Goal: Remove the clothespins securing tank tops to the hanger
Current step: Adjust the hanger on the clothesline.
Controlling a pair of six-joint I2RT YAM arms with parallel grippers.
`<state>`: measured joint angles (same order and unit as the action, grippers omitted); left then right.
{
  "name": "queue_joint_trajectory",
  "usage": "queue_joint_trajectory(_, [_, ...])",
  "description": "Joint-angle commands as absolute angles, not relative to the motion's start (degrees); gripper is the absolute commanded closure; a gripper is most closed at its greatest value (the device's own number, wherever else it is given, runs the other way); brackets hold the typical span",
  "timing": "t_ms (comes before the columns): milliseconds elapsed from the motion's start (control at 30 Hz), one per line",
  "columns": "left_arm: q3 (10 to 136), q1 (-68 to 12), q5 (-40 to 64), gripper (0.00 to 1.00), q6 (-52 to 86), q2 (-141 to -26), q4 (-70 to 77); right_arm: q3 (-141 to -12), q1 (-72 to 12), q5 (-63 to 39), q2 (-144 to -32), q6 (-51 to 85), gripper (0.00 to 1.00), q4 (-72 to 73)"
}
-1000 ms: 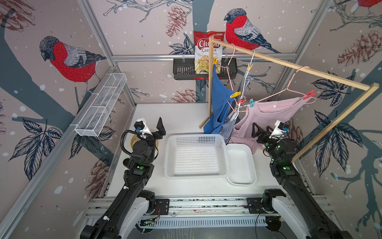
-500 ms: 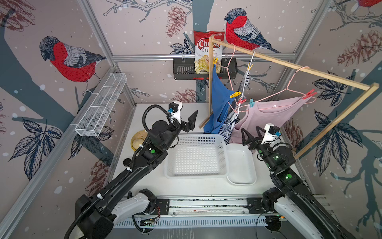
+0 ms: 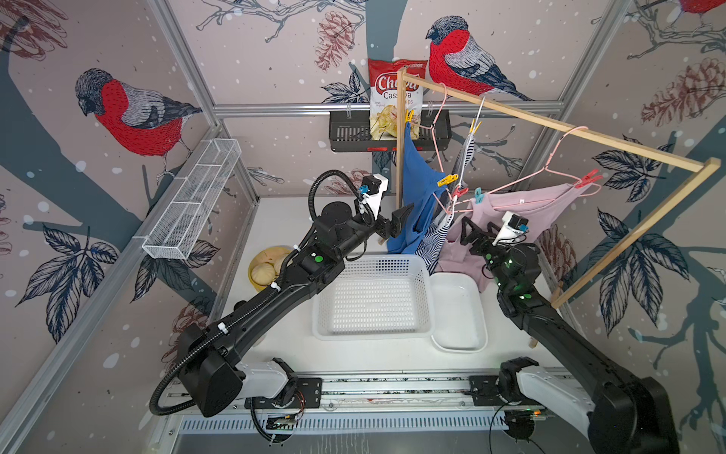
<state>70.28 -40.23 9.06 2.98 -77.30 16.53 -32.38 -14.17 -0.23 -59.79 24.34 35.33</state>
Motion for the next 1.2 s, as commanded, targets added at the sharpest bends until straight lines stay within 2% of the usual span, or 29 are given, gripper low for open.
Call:
queue_joint_trajectory(0, [71.2,-40.4,11.5,0.19,2.2,-78.2,17.0,-34.6,-13.3,-5.6,-61.9,26.1,0.00,40.6])
queue_joint_trajectory(233, [72.8,-40.5,10.8,0.19,0.6,-79.5,16.3,-28.1,-14.6,-10.3,-57.5,22.5,0.00,43.9])
queue_joint_trajectory(400, [73.5,-40.4,9.4,0.18,-1.0,-79.9,14.5,-25.7,-19.9,-11.2,-55.8,18.3,0.00,44.5])
queue_joint_trajectory(533, [73.0,-40.4,9.6,0.18,-0.7,-79.1,14.2,-28.1,-26.4,-6.0,-59.6,13.1,0.00,44.0])
queue_joint_trajectory(700, [71.2,-40.4,10.8,0.18,0.6,-77.2,16.2,-34.0,-27.2,4.3,-67.9,14.7,0.00,43.9])
queue_joint_trajectory(833, [71.2,-40.4,11.2,0.18,1.3,-76.3,16.7,-35.5,-24.8,14.4,-70.2,17.7,0.00,44.0])
queue_joint_trajectory(1167, [75.8,-40.6,14.3,0.18,2.1,-80.3,16.7,-31.6,-11.3,13.1,-64.0,25.3,0.01,41.3])
